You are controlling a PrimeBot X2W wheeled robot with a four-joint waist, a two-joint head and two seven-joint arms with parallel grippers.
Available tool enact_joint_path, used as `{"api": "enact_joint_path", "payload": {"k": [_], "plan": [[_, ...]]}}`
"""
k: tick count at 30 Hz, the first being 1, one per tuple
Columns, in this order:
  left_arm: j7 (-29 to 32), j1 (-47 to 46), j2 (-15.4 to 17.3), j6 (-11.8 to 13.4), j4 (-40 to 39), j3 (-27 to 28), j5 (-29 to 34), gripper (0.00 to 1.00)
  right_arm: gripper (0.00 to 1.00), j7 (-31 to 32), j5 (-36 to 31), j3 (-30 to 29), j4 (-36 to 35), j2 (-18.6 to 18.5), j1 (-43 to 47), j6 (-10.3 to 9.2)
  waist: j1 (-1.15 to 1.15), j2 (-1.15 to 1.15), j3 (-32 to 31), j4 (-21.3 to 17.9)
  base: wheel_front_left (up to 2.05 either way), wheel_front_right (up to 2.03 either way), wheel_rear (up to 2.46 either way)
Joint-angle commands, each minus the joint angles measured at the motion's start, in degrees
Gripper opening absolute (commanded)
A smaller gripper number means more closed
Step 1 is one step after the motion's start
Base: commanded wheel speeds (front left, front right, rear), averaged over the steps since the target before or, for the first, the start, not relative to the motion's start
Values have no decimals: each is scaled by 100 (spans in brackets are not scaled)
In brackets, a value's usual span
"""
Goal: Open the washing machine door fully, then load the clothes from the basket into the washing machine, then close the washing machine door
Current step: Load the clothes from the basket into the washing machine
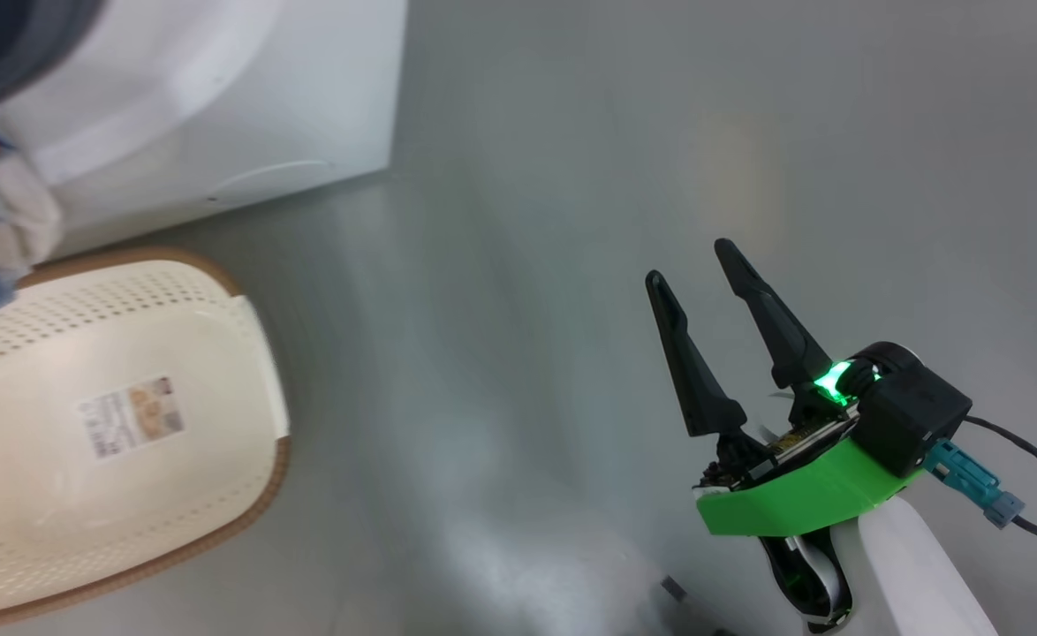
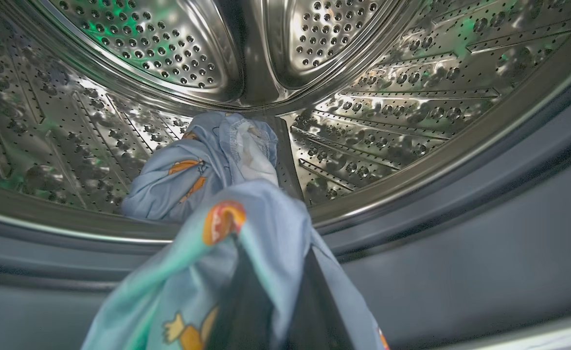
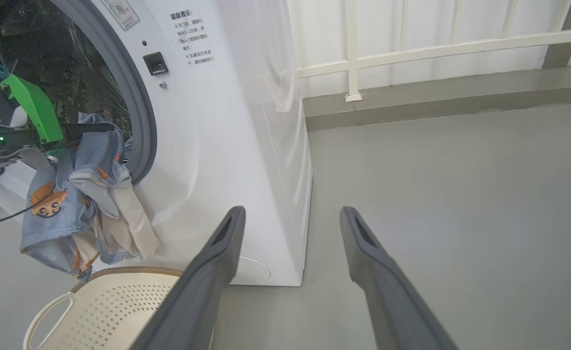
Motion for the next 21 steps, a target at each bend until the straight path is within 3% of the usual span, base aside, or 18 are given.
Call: {"api": "enact_joint_path", "payload": {"k": [1,5,11,21], "plan": [[43,-208,361,-46,-106,152,-28,0,100,-41,46,152,-156,10,12,9,0,0,459,-488,0,0,0],[316,-683,630,-65,-63,178,-22,0,100,-41,176,195,-196,10,-25,9,0,0,640,-696,0,0,0],[257,-1480,1057,12,-192,150,219,0,100,-42,404,297,-244,10,-73,9,0,0,894,-967,0,0,0],[-602,-2588,1527,270,-385,-110,967,0,100,-42,670,484,-249,10,-142,9,0,0,1157,-1259,0,0,0]]}}
